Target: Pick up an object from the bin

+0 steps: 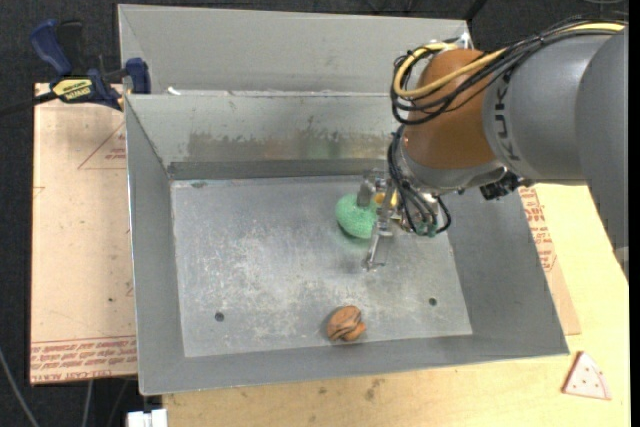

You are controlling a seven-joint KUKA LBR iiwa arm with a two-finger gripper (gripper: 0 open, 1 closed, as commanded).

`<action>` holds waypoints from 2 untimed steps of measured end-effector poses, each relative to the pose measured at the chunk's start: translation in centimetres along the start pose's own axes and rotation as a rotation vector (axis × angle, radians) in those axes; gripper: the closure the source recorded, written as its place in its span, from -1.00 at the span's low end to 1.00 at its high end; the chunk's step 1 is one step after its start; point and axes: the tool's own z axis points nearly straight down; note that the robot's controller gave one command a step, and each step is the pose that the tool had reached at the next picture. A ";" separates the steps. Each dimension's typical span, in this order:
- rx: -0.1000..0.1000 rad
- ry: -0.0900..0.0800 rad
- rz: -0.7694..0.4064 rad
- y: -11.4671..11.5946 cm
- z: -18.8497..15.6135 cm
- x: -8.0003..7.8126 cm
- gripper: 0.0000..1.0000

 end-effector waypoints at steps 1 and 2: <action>-0.004 -0.014 0.082 -1.2 2.7 -2.2 1.00; -0.003 -0.014 0.081 -1.2 2.7 -2.2 1.00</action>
Offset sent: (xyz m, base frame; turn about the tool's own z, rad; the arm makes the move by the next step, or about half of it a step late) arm 0.0000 0.0000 0.0000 0.0000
